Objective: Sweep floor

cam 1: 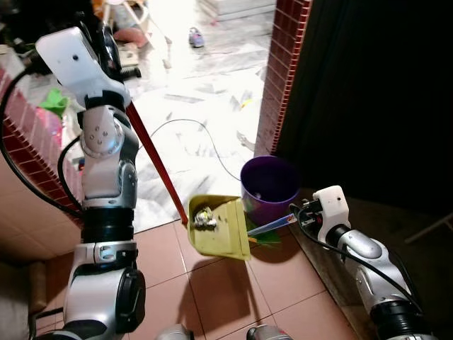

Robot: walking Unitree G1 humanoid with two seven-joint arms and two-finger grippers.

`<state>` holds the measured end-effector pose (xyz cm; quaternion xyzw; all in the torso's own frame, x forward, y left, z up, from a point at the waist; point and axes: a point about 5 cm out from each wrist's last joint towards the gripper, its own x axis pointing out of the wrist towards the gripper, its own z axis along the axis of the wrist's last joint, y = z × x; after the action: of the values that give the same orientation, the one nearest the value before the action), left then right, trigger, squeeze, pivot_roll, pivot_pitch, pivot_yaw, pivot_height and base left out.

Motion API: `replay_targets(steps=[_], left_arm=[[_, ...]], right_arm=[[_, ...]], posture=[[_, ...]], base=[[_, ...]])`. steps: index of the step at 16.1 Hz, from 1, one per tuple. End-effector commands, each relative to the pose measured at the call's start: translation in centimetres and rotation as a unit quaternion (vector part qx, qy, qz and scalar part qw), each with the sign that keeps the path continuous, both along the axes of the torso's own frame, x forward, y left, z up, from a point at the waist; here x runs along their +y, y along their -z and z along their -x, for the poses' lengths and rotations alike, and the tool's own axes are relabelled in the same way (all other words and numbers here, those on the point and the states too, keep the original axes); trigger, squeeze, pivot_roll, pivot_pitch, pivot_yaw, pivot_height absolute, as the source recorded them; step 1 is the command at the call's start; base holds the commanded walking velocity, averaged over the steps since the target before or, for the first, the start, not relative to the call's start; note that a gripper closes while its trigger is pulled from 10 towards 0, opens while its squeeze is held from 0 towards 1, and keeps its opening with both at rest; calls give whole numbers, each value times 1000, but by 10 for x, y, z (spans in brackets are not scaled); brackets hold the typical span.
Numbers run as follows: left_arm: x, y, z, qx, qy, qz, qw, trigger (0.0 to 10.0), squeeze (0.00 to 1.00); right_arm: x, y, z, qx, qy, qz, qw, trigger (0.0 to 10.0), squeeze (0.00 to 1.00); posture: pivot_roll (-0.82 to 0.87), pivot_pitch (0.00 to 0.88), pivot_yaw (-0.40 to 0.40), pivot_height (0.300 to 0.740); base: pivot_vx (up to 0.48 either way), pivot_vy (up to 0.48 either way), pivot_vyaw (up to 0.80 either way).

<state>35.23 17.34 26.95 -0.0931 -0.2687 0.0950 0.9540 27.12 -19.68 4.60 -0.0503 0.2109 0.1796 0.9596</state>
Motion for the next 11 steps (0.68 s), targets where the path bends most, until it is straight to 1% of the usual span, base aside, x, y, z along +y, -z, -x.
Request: replay_targets(steps=[1,2,3,4,6,7,8,11], left_arm=[[4,-24,3,-54,-6,11,998,10000,0],[4,-27,3,-60,-4,9,998,10000,0],[4,-29,2,-62,-3,12,998,10000,0],[4,-30,2,-63,-2,12,998,10000,0],[6,-33,2,-66,-3,11,998,10000,0],[7,-34,1,-68,-4,12,998,10000,0],[8,-36,1,-72,-6,13,997,10000,0],[8,-38,0,-77,-5,14,997,10000,0]], right_arm=[[-4,32,21,106,13,17,994,10000,0],[0,32,20,103,12,15,995,10000,0],[4,32,20,102,10,15,995,10000,0],[10,32,22,105,-3,7,994,10000,0],[14,32,23,113,-13,-3,993,10000,0],[12,30,22,109,-11,-5,994,10000,0],[10,26,18,96,-7,-6,995,10000,0],[9,18,10,62,11,-14,998,10000,0]], posture=[[-168,0,77,740],[-168,0,77,740],[-167,0,77,740],[-166,0,77,740],[-167,0,78,740],[-169,0,78,740],[-172,0,78,740],[-176,0,78,740]], base=[[0,0,-800],[0,0,0],[244,0,0],[0,0,0],[0,0,-800],[0,0,-800],[259,0,-800],[283,0,-800]])
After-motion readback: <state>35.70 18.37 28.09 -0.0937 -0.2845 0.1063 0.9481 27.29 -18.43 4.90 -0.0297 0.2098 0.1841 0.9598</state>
